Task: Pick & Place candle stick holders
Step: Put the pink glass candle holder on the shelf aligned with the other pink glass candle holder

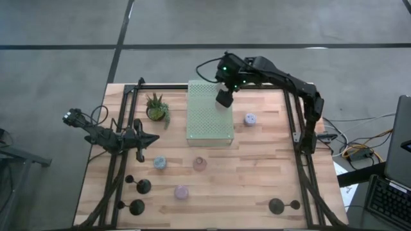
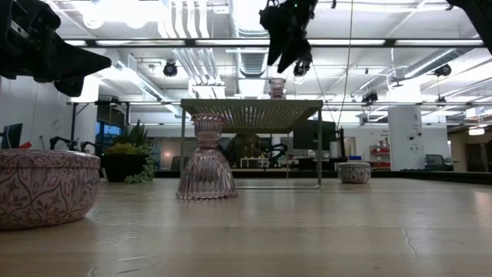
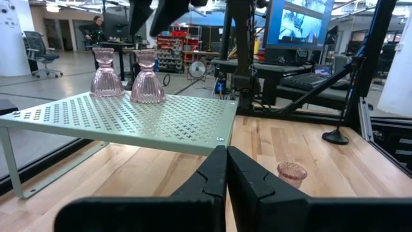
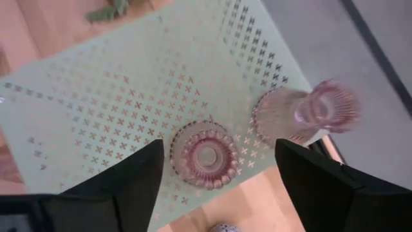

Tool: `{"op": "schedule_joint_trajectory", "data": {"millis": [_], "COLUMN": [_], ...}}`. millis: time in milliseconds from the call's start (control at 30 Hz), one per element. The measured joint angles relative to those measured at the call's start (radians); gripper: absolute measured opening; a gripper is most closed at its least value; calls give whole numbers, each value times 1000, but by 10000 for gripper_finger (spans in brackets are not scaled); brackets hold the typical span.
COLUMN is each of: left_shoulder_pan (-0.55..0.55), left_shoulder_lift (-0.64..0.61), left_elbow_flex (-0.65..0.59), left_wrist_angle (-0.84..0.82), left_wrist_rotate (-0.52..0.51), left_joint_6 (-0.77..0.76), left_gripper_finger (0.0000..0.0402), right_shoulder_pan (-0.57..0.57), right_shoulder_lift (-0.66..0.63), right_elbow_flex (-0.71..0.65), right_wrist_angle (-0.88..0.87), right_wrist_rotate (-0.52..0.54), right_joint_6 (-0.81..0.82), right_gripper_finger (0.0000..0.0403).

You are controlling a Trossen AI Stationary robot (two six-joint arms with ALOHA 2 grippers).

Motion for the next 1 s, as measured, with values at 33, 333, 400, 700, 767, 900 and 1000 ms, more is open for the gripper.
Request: {"op": "schedule_joint_trajectory", "data": {"millis": [33,333,400,700,767,900,1000], "left_shoulder_pan": [0,0,0,0,0,0,0], "left_shoulder_lift": [0,0,0,0,0,0,0], "left_elbow_flex": [0,0,0,0,0,0,0], "left_wrist_angle": [0,0,0,0,0,0,0], "left_wrist_rotate": [0,0,0,0,0,0,0], "left_joint_6": [0,0,0,0,0,0,0], "left_gripper_finger": [14,14,14,14,14,14,14], "right_shoulder_pan": [3,91,125,311,356,436,487], "right_shoulder_lift": [-7,-61,-65,-65,-64,-46,-12], "right_elbow_flex": [7,32,32,30,29,19,15], "right_wrist_angle": [0,1,2,39,55,102,121], "right_wrist_rotate": [0,2,3,23,23,23,23], "right_joint_6": [0,2,2,-12,-9,-9,-10], "right_gripper_finger": [300,314,311,302,303,306,306]}}
